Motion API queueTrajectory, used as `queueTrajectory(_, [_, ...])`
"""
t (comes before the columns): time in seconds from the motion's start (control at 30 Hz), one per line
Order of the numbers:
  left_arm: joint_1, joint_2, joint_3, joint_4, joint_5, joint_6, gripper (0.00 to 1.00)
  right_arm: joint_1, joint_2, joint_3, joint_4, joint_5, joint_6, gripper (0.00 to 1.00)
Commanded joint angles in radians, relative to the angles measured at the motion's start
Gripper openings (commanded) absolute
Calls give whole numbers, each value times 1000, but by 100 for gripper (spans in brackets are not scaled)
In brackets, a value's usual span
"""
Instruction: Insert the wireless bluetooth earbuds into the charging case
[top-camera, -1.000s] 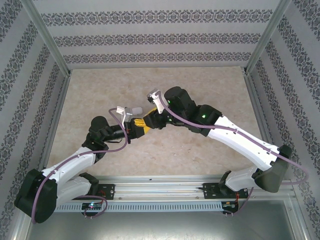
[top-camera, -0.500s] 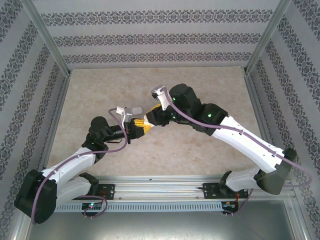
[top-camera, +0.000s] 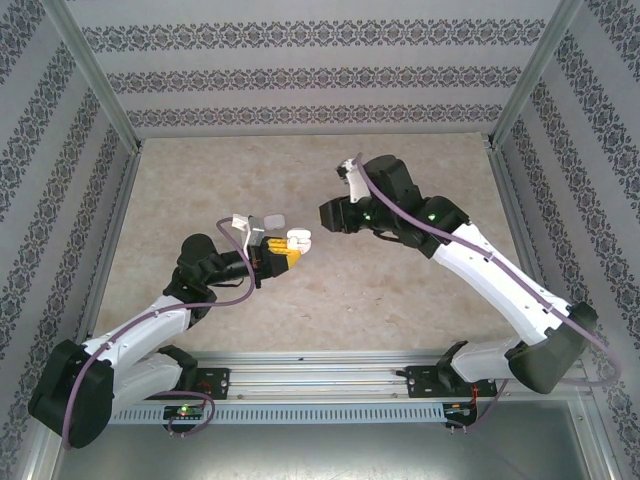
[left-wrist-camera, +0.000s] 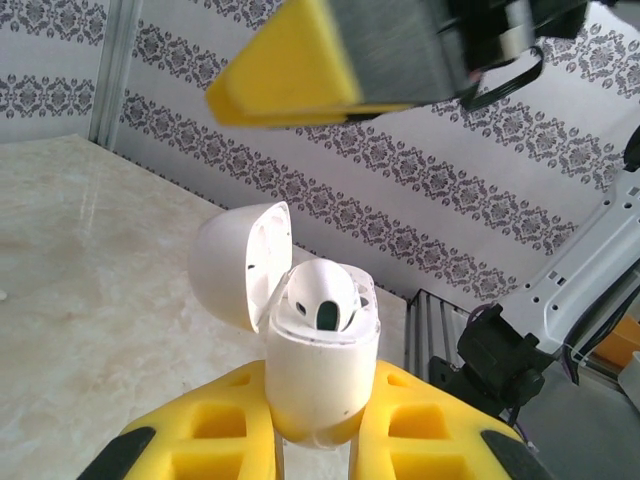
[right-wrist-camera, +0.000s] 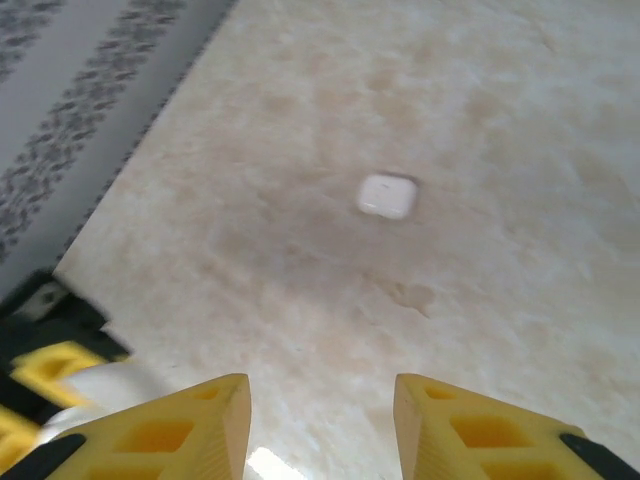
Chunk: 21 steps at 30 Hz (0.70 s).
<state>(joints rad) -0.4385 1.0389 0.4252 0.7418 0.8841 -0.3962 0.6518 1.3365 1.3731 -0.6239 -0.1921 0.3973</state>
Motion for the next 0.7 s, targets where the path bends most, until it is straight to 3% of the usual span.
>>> queueTrajectory(0.0, [-5, 0, -14, 13, -9, 31, 0, -80, 39, -61, -34, -45, 95, 42])
queueTrajectory(0.3, [-5, 10, 10, -60, -15, 84, 0, -246, 219, -15, -43, -56, 8, 45])
queueTrajectory(0.67, [-6, 59, 13, -46, -44, 105, 0, -375, 613, 272, -147, 10, -106, 49])
